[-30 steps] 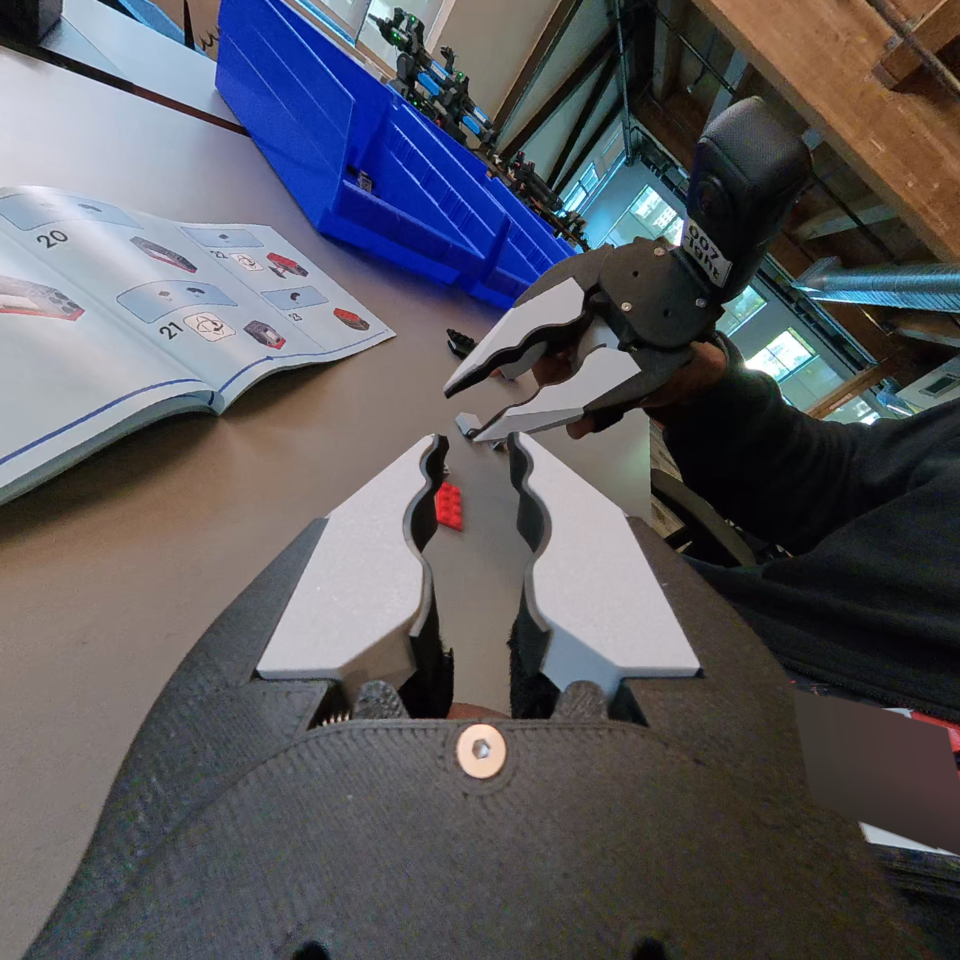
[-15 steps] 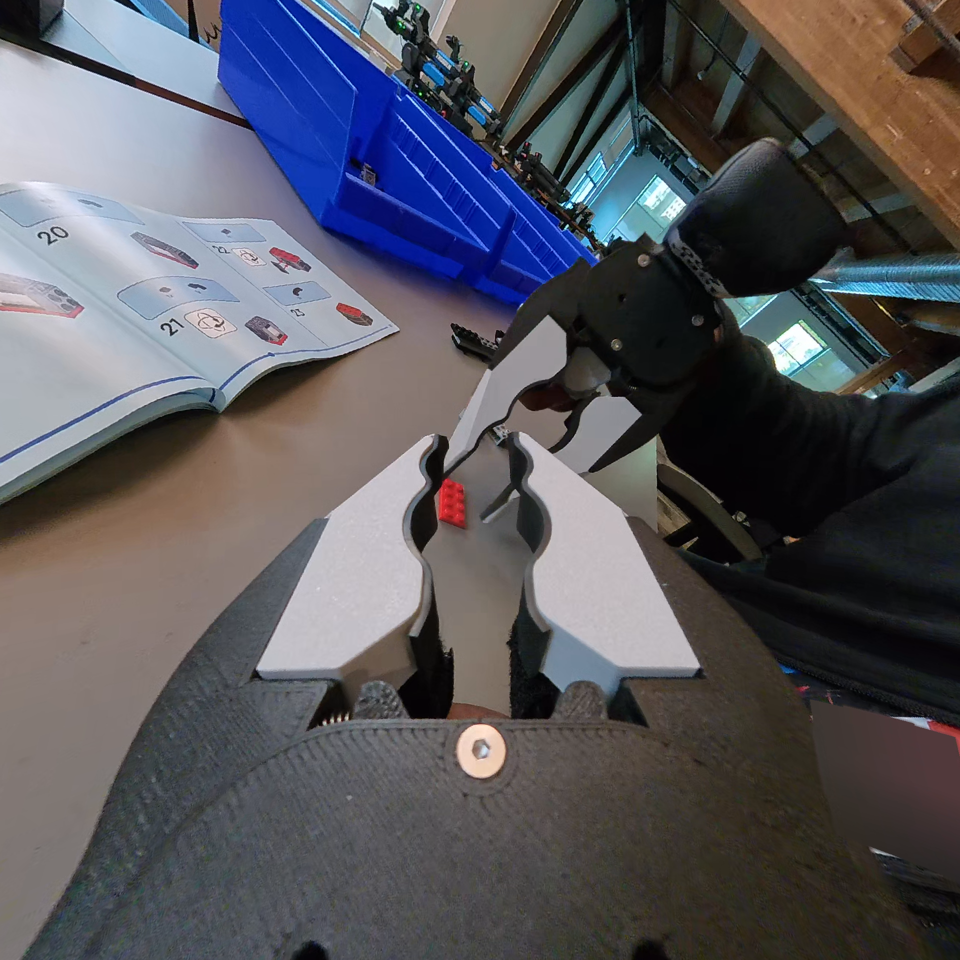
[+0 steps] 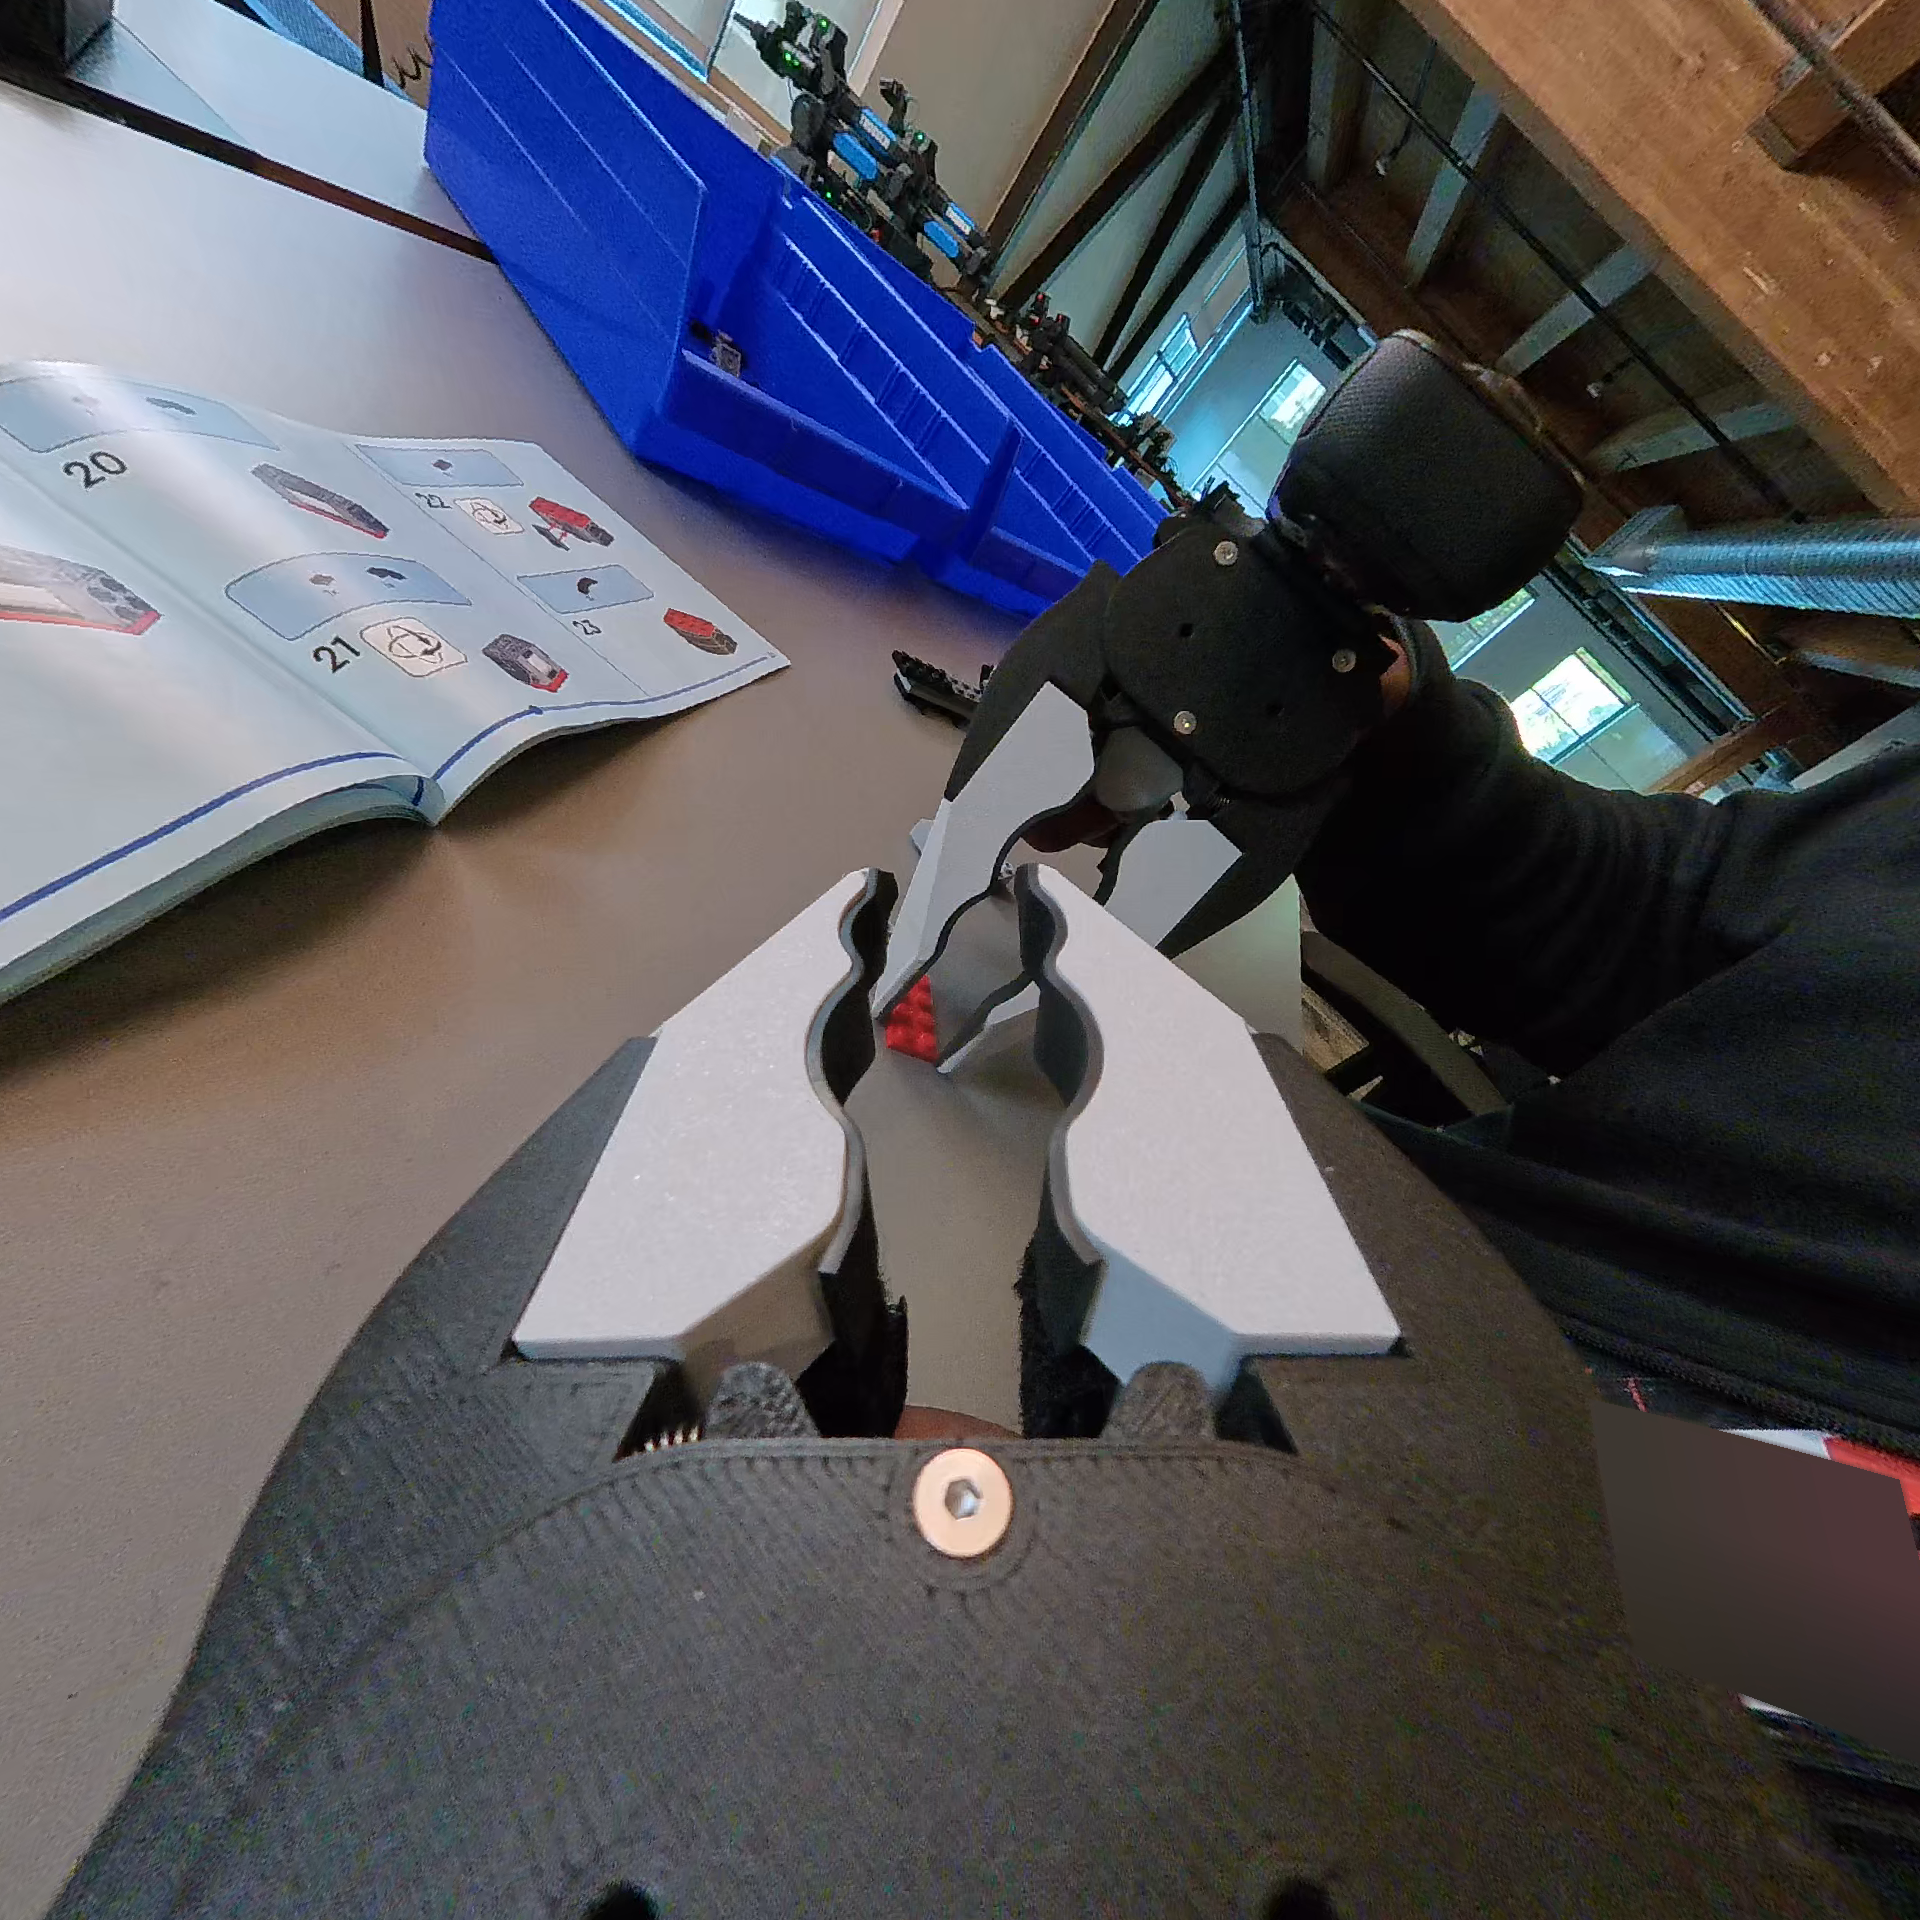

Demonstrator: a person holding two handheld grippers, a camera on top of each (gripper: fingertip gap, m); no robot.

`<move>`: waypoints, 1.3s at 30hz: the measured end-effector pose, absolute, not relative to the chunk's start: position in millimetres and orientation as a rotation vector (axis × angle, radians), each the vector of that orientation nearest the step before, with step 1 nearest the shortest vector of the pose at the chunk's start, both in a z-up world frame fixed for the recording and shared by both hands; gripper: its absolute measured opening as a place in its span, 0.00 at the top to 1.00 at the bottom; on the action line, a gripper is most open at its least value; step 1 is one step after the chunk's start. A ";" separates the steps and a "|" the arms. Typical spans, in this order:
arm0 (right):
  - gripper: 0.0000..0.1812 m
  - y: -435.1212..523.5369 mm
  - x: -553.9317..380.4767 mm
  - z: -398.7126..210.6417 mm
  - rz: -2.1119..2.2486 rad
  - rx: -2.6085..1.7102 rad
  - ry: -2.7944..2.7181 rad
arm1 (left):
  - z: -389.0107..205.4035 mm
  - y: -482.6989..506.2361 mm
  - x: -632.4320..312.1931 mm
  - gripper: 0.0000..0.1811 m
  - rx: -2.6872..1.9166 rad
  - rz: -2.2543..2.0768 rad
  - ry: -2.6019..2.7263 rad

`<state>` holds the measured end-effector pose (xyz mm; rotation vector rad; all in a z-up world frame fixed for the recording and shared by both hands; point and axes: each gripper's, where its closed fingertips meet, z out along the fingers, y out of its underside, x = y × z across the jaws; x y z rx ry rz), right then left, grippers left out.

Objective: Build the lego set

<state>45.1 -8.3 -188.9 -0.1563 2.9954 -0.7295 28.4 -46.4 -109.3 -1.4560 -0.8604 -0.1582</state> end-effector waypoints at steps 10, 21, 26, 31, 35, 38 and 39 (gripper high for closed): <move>0.89 -8.5 44.8 -188.5 -0.748 -0.159 3.015 | -109.7 -46.5 28.2 0.86 -1.458 -0.158 -0.862; 0.83 -1.5 44.6 -182.4 -0.759 -0.142 3.005 | -109.7 -46.3 28.5 0.86 -1.460 -0.157 -0.861; 0.83 1.6 44.3 -183.9 -0.746 -0.150 3.009 | -110.4 -46.0 28.4 0.86 -1.464 -0.157 -0.862; 0.84 -3.1 43.5 -188.4 -0.715 -0.172 3.020 | -110.7 -45.7 28.3 0.86 -1.466 -0.156 -0.863; 0.89 -7.3 44.3 -188.1 -0.715 -0.159 3.022 | -110.3 -45.9 28.3 0.86 -1.464 -0.156 -0.862; 0.89 -10.3 38.9 -184.6 -0.769 -0.147 3.060 | -109.1 -46.2 28.9 0.86 -1.458 -0.158 -0.855; 0.89 -13.2 38.3 -180.3 -0.822 -0.127 3.053 | -108.3 -46.6 29.1 0.86 -1.453 -0.159 -0.852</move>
